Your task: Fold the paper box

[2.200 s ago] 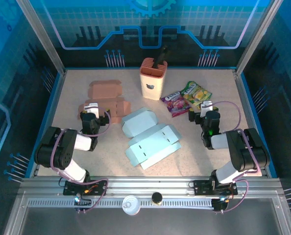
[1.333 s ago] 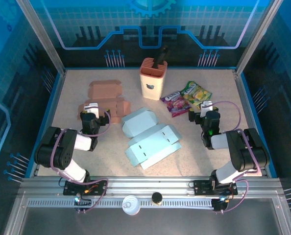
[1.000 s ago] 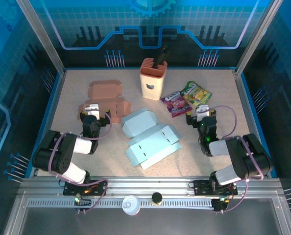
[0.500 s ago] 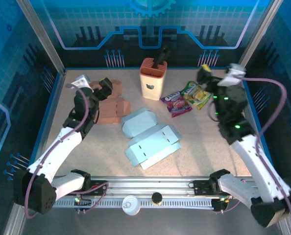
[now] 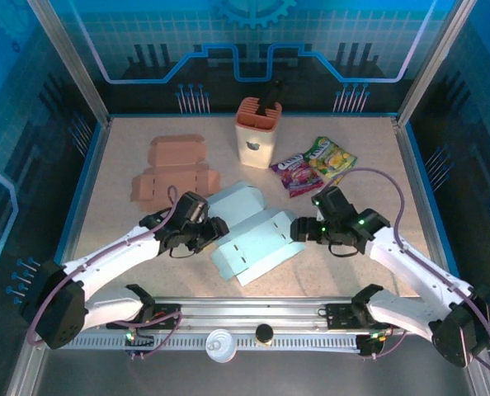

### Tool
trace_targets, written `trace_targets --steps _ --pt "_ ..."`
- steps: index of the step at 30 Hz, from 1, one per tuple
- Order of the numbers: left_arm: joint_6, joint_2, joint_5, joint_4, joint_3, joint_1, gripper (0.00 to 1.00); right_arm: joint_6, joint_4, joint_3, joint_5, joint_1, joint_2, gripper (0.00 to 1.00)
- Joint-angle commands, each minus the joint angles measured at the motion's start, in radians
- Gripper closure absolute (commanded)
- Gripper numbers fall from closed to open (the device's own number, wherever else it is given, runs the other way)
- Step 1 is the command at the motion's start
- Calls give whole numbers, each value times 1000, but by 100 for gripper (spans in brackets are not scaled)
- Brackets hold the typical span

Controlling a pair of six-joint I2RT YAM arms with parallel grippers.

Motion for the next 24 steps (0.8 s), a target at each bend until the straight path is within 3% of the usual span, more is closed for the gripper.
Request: trace_targets --steps 1,8,12,18,24 --pt "45 42 44 -25 17 3 41 24 47 1 -144 13 46 20" --pt "351 176 93 -154 102 72 46 127 175 -75 -253 13 138 26" --pt "466 183 156 -119 104 91 46 187 252 -98 -289 14 169 28" --pt "537 260 259 -61 108 91 46 233 319 -121 -336 6 242 29" --pt "592 303 257 -60 119 89 46 260 362 -126 -372 -8 292 30"
